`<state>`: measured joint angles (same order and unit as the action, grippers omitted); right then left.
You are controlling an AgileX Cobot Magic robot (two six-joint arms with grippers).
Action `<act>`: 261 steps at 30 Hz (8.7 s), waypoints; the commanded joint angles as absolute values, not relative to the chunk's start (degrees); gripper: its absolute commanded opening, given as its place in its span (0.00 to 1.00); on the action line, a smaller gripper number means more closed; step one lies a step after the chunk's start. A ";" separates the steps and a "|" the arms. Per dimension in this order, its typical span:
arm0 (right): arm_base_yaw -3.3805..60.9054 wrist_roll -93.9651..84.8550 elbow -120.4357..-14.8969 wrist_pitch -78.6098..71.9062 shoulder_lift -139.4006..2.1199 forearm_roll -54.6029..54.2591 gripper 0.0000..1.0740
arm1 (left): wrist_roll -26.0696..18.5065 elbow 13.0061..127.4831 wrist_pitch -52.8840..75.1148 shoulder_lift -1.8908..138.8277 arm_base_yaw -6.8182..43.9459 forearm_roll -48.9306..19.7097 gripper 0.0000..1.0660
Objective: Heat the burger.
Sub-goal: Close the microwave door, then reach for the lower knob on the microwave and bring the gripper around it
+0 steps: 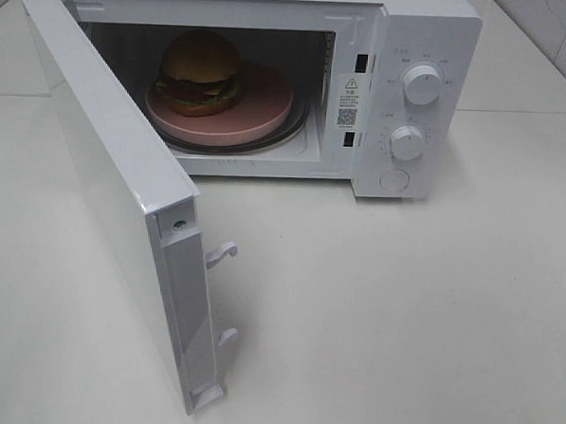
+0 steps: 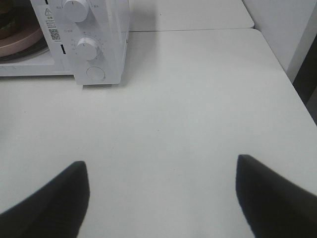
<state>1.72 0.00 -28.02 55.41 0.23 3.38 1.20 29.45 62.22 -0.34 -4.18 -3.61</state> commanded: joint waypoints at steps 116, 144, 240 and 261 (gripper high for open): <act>1.43 -0.29 -28.02 55.18 1.89 2.98 0.31 | 19.14 29.51 -44.40 94.94 11.86 28.65 0.00; 1.43 -0.29 -28.02 55.18 1.89 2.98 0.31 | 9.97 42.69 -48.70 105.31 23.43 4.24 0.00; 1.43 -0.29 -28.02 55.18 1.89 2.98 0.31 | -2.35 53.74 61.13 69.84 7.33 -1.15 0.95; 1.43 -0.29 -28.02 55.18 1.89 2.98 0.31 | -2.52 30.83 59.24 27.33 0.63 -8.08 0.95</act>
<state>1.72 0.00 -28.02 55.41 0.23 3.32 -2.41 31.57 59.70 28.07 0.86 -7.96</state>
